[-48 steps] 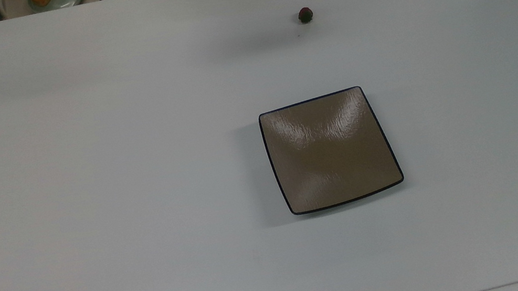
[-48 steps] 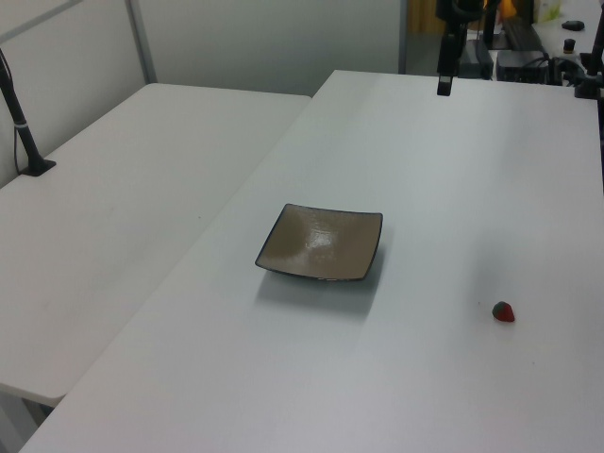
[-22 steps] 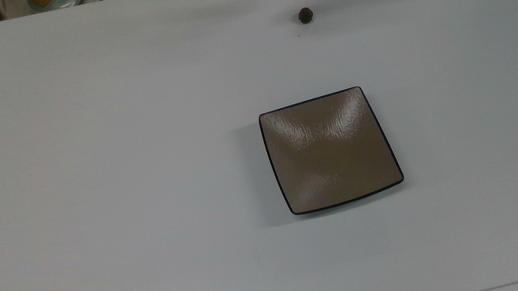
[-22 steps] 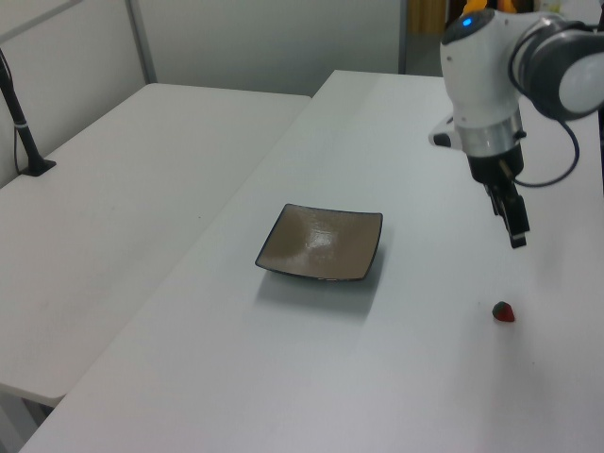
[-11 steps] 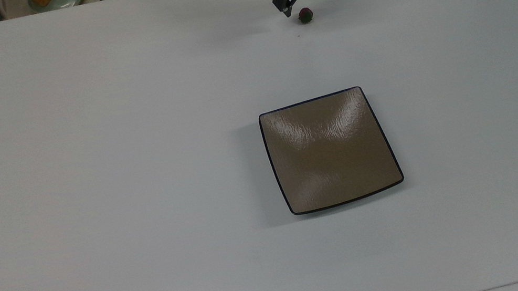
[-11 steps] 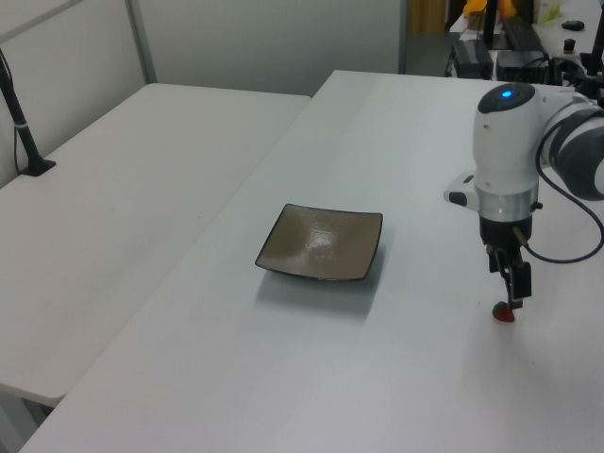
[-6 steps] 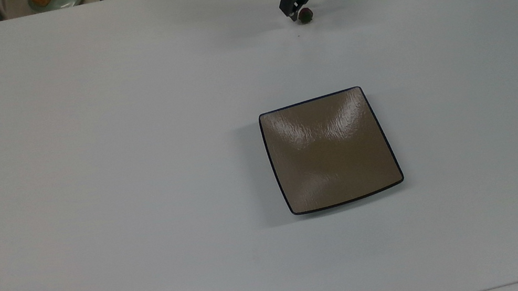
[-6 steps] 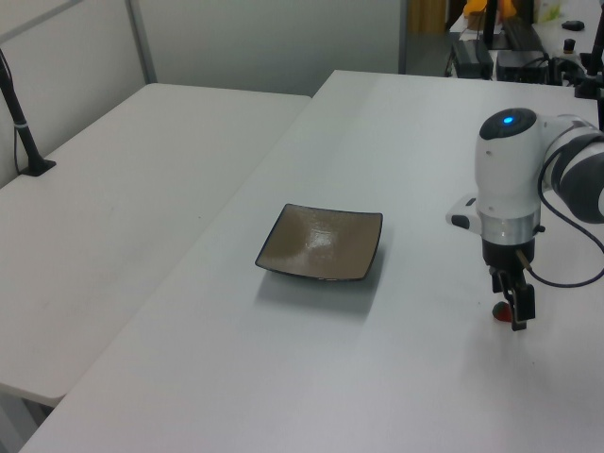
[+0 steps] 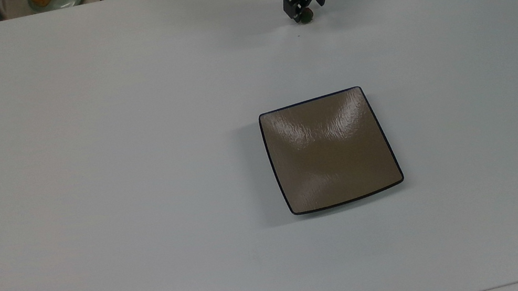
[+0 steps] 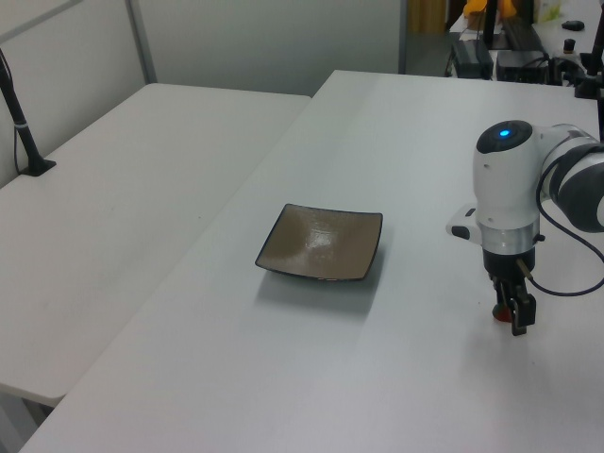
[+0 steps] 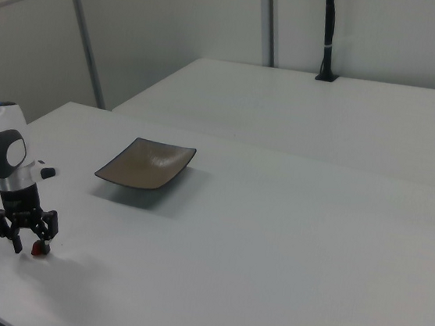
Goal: Strawberries on a ceramic plate
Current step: 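Close the gripper on the strawberry and lift it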
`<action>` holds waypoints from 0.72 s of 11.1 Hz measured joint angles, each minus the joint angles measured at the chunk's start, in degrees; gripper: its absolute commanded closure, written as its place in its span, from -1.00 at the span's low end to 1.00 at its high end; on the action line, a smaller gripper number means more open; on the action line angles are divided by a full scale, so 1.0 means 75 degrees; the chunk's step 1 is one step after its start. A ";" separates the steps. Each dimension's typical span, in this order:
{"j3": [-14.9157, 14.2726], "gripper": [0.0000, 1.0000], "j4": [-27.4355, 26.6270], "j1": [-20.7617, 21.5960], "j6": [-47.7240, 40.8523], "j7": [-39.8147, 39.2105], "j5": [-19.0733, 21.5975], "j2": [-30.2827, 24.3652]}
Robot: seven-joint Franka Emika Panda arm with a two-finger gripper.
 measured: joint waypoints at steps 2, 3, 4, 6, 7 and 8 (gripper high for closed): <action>0.0000 0.60 0.0001 0.0000 0.0019 0.0000 -0.0015 0.0001; 0.0000 0.81 0.0001 0.0000 0.0029 0.0000 -0.0039 0.0001; 0.0000 0.91 0.0003 0.0000 0.0032 -0.0001 -0.0087 0.0001; 0.0000 0.91 0.0020 -0.0004 0.0033 0.0000 -0.0133 -0.0009; -0.0001 0.91 0.0055 -0.0013 0.0038 -0.0001 -0.0135 -0.0015; -0.0003 0.92 0.0083 -0.0019 0.0039 0.0000 -0.0135 -0.0018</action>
